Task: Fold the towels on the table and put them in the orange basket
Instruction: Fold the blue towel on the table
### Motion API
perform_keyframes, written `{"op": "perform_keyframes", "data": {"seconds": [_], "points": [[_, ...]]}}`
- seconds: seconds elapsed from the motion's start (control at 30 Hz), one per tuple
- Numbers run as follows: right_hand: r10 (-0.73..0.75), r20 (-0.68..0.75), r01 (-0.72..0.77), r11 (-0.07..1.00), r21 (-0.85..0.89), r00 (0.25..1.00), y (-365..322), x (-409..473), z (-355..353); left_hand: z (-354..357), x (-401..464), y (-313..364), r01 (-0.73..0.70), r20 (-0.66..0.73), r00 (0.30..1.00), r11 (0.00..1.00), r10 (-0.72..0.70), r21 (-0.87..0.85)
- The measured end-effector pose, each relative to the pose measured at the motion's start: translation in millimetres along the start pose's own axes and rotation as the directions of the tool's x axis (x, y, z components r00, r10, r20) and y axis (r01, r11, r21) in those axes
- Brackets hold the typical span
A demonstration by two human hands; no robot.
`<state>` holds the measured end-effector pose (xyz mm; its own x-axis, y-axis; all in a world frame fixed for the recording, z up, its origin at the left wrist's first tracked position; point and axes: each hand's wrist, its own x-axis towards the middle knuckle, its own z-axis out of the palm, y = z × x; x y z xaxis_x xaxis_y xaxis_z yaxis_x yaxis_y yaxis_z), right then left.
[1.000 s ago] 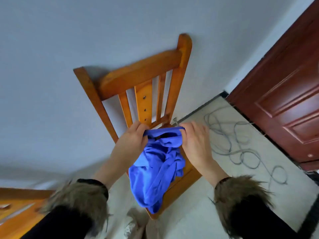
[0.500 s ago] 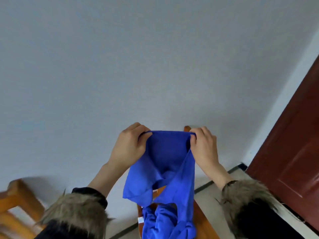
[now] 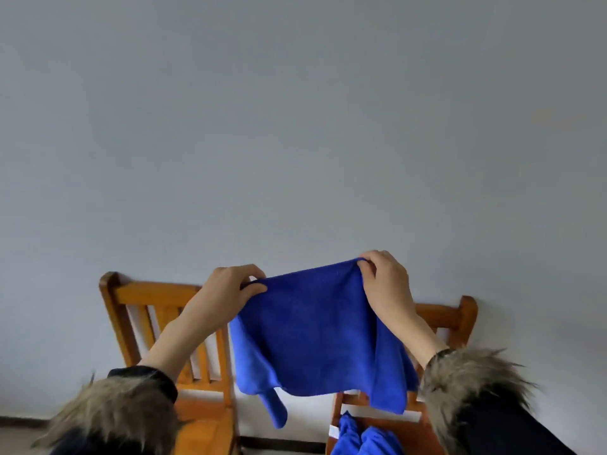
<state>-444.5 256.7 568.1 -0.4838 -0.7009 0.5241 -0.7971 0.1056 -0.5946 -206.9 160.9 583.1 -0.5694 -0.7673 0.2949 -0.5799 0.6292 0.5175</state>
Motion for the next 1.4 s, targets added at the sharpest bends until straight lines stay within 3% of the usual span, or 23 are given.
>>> {"op": "perform_keyframes", "data": {"seconds": [0.1,0.2,0.37,0.67,0.83,1.0,1.07,1.27,1.4], "points": [[-0.092,0.072,0.086,0.993,0.076,0.993,-47,-4,30,-34,-36,-26,0.076,-0.084,0.994,0.995,-0.071,0.062],[-0.171,0.133,0.150,0.976,0.160,0.976,-101,-15,66,-72,-79,-56,0.209,-0.281,0.942,0.976,-0.185,0.059],[-0.321,0.229,0.267,0.934,0.237,0.919,-211,-54,136,-149,-167,-116,0.405,-0.543,0.765,0.914,-0.347,-0.013],[-0.501,0.311,0.378,0.844,0.379,0.807,-425,-172,265,-298,-355,-219,0.589,-0.820,0.483,0.807,-0.308,0.043],[-0.568,0.324,0.368,0.779,0.507,0.756,-528,-234,328,-347,-440,-264,0.671,-0.875,0.366,0.742,-0.318,0.011],[-0.646,0.367,0.429,0.740,0.518,0.669,-607,-280,399,-394,-507,-321,0.775,-0.934,0.190,0.631,-0.304,-0.047],[-0.654,0.388,0.446,0.740,0.503,0.649,-622,-285,418,-405,-520,-336,0.795,-0.937,0.165,0.604,-0.309,-0.059],[-0.771,0.399,0.596,0.637,0.490,0.496,-705,-299,505,-461,-558,-419,0.860,-0.953,0.031,0.494,-0.301,-0.128],[-0.808,0.379,0.643,0.588,0.490,0.451,-751,-297,550,-483,-570,-467,0.874,-0.951,-0.034,0.453,-0.309,-0.178]]}}
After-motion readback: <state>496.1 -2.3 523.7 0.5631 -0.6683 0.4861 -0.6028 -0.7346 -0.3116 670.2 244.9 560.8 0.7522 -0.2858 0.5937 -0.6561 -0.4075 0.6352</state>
